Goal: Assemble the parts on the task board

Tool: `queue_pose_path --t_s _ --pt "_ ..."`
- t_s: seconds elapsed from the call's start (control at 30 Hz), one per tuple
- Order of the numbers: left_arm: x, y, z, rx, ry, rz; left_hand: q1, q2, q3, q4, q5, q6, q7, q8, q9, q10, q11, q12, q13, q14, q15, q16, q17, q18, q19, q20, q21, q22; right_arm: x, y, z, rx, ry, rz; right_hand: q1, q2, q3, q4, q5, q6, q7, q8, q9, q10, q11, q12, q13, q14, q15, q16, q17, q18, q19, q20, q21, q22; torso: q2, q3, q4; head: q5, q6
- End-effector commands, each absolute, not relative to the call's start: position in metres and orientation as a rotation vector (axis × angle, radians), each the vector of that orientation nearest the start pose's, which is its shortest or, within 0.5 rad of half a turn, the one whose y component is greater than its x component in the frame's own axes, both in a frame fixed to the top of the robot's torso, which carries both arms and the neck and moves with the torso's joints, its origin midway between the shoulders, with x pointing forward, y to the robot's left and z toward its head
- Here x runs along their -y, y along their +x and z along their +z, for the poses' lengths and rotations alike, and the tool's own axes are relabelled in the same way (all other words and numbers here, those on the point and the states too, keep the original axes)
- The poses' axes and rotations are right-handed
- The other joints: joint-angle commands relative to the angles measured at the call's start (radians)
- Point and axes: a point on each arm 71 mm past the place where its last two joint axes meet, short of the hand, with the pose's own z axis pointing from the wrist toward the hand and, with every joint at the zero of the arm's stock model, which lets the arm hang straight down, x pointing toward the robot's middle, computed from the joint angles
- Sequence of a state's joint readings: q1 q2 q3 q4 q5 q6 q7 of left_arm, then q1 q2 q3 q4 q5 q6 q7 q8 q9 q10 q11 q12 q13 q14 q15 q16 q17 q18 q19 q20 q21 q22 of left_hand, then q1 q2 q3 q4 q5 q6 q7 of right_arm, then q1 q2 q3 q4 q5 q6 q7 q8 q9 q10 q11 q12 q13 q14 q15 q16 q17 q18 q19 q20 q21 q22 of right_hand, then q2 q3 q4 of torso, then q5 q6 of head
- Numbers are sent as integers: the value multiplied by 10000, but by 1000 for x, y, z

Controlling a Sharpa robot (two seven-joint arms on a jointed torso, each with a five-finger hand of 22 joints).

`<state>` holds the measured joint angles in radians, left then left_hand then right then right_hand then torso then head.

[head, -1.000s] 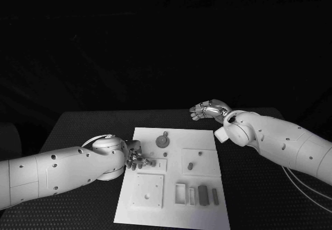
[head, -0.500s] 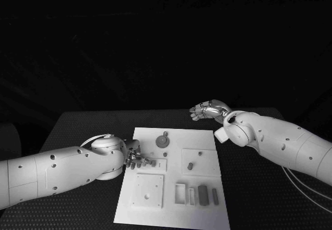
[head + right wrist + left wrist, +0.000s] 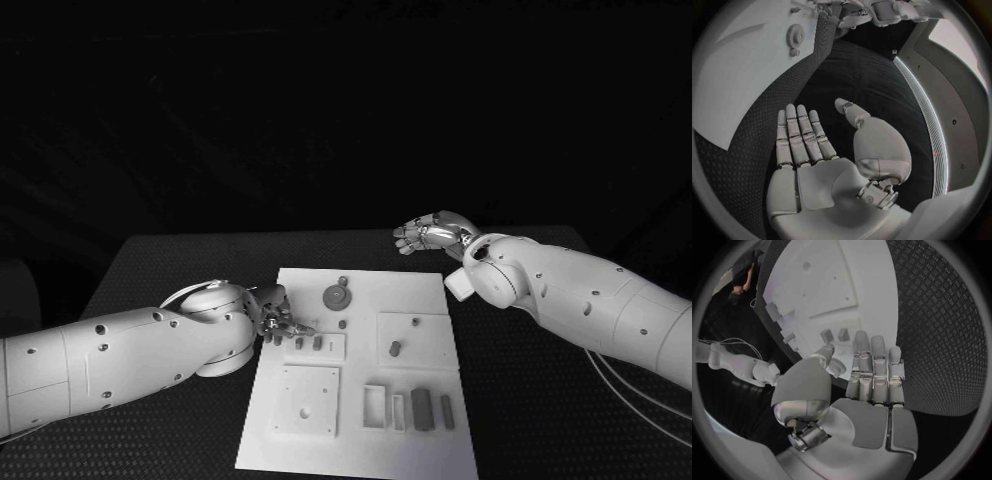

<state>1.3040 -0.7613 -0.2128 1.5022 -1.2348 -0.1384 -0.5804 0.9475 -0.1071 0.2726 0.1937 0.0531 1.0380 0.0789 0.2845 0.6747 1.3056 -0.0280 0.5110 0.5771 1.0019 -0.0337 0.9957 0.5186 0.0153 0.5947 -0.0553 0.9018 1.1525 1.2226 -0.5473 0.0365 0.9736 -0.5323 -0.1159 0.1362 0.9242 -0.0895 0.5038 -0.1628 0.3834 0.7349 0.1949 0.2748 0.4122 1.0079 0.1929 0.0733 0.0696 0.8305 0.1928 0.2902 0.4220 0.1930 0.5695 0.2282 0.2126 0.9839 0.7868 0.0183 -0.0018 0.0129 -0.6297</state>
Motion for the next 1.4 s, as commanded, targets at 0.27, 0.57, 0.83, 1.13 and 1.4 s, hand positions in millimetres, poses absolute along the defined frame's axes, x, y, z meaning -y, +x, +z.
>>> queue_pose_path --t_s 0.27,0.57,0.83,1.13,1.4 --pt "-191 497 -204 -19162 -2080 -3881 2023 516 -1045 934 741 -212 73 50 -34 -274 83 -81 -117 -189 85 -80 -171 -145 -190 -685 18 -95 207 583 -187 -16934 7010 11703 -125 18 -36 26 43 -77 376 42 -16 12 29 -52 -15 -82 17 15 -20 -23 -61 1 -72 16 11 6 -14 -66 41" --pt "-164 498 -195 -18092 -909 -5953 4423 153 -1748 688 1194 -641 349 -148 -207 -1008 412 -520 -454 -715 420 -318 -356 -153 -591 -349 -101 -206 208 583 -187 -16912 7030 11668 -128 21 -36 31 46 -78 377 43 -18 12 29 -52 -15 -83 18 16 -23 -22 -61 2 -77 19 1 -1 17 -122 72" --pt "-140 496 -195 -17016 1101 -5934 6197 -522 -2195 459 792 -749 331 -351 -556 -1399 736 -1694 -1466 -648 490 -308 -407 -153 -597 -163 -257 -430 208 583 -187 -16912 7024 11678 -124 24 -34 31 48 -78 376 44 -20 11 28 -52 -15 -83 17 18 -25 -21 -60 1 -80 23 0 -8 15 -107 114" --pt "-121 487 -209 -16774 3205 -6231 7113 -706 -2585 955 1384 -848 166 -558 -818 -1494 891 -3170 -2408 -197 208 78 -295 -153 -121 -286 -261 -581 208 583 -187 -16918 7011 11698 -124 27 -34 33 49 -78 376 45 -22 12 28 -51 -14 -83 16 19 -28 -21 -59 1 -84 26 12 -3 5 -123 145" --pt "-112 481 -225 -16879 3786 -6226 7268 -775 -2477 949 1673 -1058 107 -724 -908 -2012 1023 -3997 -2862 -112 210 34 -354 -153 6 -263 -416 -609 208 582 -186 -16914 7008 11699 -124 27 -35 34 49 -78 376 46 -24 12 28 -51 -14 -83 16 21 -30 -20 -57 1 -87 29 26 0 -10 -162 132"
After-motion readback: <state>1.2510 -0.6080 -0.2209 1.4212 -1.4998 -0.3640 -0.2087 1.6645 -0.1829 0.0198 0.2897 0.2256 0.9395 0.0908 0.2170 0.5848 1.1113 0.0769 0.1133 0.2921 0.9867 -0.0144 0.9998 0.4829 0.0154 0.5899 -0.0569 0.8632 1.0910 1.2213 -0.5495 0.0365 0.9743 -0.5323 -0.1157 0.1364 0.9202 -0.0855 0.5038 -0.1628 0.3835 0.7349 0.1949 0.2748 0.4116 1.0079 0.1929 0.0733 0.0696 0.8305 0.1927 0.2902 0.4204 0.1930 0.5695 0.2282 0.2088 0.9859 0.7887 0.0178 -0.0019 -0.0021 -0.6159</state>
